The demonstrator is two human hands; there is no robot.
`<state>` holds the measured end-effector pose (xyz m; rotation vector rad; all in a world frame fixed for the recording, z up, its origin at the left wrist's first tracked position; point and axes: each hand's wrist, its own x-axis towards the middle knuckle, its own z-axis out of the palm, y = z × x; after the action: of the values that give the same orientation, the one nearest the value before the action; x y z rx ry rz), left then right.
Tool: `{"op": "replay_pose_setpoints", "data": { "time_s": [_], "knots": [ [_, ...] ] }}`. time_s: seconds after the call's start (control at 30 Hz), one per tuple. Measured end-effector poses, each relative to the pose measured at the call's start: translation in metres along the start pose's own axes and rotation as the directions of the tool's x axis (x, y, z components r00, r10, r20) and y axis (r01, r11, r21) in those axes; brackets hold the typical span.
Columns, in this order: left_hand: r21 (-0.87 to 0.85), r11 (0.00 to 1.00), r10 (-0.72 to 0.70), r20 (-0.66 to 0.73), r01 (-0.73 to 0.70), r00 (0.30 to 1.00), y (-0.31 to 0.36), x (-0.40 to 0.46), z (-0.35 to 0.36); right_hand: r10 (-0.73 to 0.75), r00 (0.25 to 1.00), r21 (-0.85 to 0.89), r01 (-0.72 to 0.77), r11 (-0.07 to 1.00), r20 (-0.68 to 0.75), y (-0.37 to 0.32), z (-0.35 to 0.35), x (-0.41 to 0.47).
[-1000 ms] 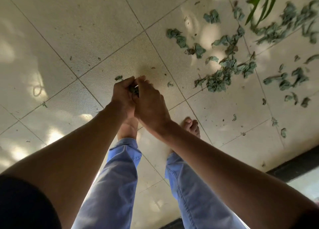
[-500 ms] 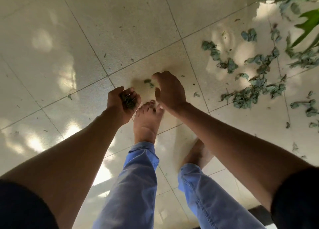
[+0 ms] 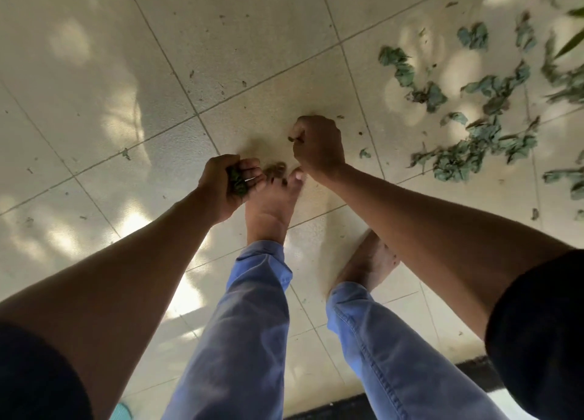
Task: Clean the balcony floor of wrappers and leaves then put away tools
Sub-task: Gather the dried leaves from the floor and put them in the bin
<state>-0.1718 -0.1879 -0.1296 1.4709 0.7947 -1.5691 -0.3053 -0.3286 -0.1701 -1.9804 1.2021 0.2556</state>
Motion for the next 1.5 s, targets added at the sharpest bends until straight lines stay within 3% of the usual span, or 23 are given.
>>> {"op": "replay_pose_setpoints", "data": {
  "time_s": [0.1, 0.2, 0.33, 0.47, 0.53, 0.6, 0.67, 0.8, 0.97, 1.13, 1.3, 1.5],
  "knots": [
    [0.054, 0.999, 0.010, -0.005, -0.009, 1.000, -0.007, -0.003, 0.035, 0.080, 0.992, 0.230, -0.056, 0.971, -0.093, -0.007, -0.027, -0.030],
    [0.047, 0.999, -0.006, 0.010, 0.005, 1.000, -0.017, -0.007, 0.075, 0.066, 0.995, 0.329, -0.040, 0.943, -0.068, -0.022, -0.051, -0.070],
    [0.103, 0.994, -0.046, 0.158, 0.030, 0.986, -0.037, -0.012, 0.128, 0.037, 0.993, 0.179, -0.017, 0.984, -0.108, -0.009, -0.073, -0.107],
    [0.170, 0.985, -0.073, 0.202, 0.038, 0.977, -0.056, -0.012, 0.169, 0.077, 0.925, 0.184, -0.007, 0.983, -0.372, 0.037, -0.110, -0.122],
    [0.126, 0.988, -0.114, 0.191, 0.091, 0.975, -0.064, -0.006, 0.183, 0.134, 0.875, 0.101, -0.098, 0.990, -0.466, 0.076, -0.125, -0.122],
    [0.149, 0.984, -0.130, 0.189, 0.102, 0.973, -0.072, 0.000, 0.195, 0.296, 0.869, 0.007, -0.320, 0.948, -0.397, 0.122, -0.132, -0.118],
    [0.199, 0.976, -0.139, 0.224, 0.094, 0.965, -0.078, 0.004, 0.206, 0.505, 0.825, -0.084, -0.539, 0.838, -0.253, 0.161, -0.137, -0.111],
    [0.270, 0.959, -0.144, 0.218, 0.082, 0.965, -0.085, 0.012, 0.218, 0.684, 0.717, -0.108, -0.697, 0.709, -0.136, 0.197, -0.138, -0.095],
    [0.328, 0.943, -0.132, 0.201, 0.061, 0.971, -0.088, 0.020, 0.220, 0.694, 0.701, -0.002, -0.704, 0.710, -0.161, 0.195, -0.119, -0.076],
    [0.359, 0.931, -0.136, 0.185, 0.062, 0.973, -0.091, 0.024, 0.211, 0.596, 0.770, 0.065, -0.598, 0.799, -0.227, 0.186, -0.108, -0.071],
    [0.384, 0.920, -0.137, 0.132, 0.077, 0.982, -0.102, 0.030, 0.204, 0.519, 0.831, 0.056, -0.519, 0.853, -0.202, 0.183, -0.095, -0.083],
    [0.379, 0.924, -0.100, 0.093, 0.057, 0.991, -0.123, 0.027, 0.210, 0.589, 0.798, 0.296, -0.535, 0.791, -0.131, 0.193, -0.099, -0.107]
  ]
}}
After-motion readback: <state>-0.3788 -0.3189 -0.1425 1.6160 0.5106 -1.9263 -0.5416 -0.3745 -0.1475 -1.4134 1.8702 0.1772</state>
